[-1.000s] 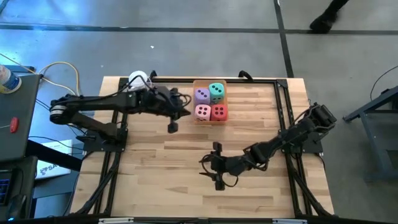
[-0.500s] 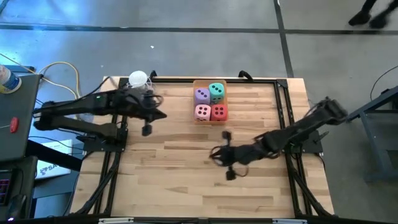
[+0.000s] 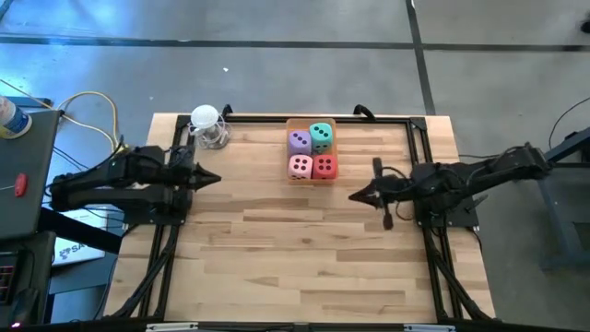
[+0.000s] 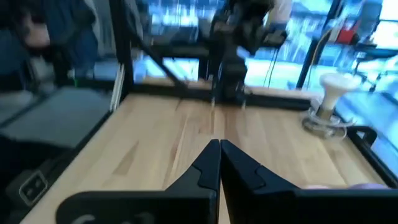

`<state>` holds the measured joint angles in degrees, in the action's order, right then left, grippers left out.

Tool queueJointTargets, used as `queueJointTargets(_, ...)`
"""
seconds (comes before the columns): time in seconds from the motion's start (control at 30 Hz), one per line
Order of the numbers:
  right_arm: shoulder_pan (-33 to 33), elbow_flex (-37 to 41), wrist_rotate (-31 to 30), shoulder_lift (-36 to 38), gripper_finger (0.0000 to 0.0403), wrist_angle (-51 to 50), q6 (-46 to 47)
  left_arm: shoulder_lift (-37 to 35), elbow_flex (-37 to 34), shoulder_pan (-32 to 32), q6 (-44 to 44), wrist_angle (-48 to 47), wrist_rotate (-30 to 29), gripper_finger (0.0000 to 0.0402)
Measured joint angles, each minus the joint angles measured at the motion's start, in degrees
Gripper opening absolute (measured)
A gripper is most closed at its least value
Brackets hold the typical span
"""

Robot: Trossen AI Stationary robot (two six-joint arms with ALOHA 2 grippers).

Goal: Pick & Place Dice
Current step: Return to Home Position

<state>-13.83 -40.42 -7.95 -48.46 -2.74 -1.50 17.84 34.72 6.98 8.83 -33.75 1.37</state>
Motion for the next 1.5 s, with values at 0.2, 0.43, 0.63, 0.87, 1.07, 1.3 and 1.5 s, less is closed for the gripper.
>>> queueJointTargets(0.2,0.3,15.5,-0.8,10.8,0.0001,10.0,2.9,-7.4,-5.0,0.0,0.4,1.3,2.8,0.0)
queueJointTargets(0.43,1.2,25.7,-4.1,17.1,0.0001,22.6,0.4,-9.4,-6.2,0.0,2.1,3.9,2.9,0.0)
queueJointTargets(0.63,1.9,29.0,-3.1,18.0,0.0001,24.4,0.5,-9.4,-12.0,0.0,2.6,10.1,3.4,0.0)
queueJointTargets(0.87,1.9,33.5,-0.9,18.7,0.0001,27.0,2.4,-9.4,-17.4,0.0,0.3,15.7,8.5,0.0)
queueJointTargets(1.07,1.9,39.8,-5.1,19.8,0.0001,34.6,2.8,-9.4,-20.7,0.0,-1.1,23.1,17.4,0.0)
queueJointTargets(1.3,1.9,39.9,-6.1,21.1,0.0002,28.7,3.4,-9.4,-23.8,0.0,-1.6,25.9,17.2,0.0)
queueJointTargets(1.5,1.9,39.9,-6.9,29.1,0.0002,19.4,4.7,-9.4,-24.5,0.0,-1.7,26.1,17.2,0.0)
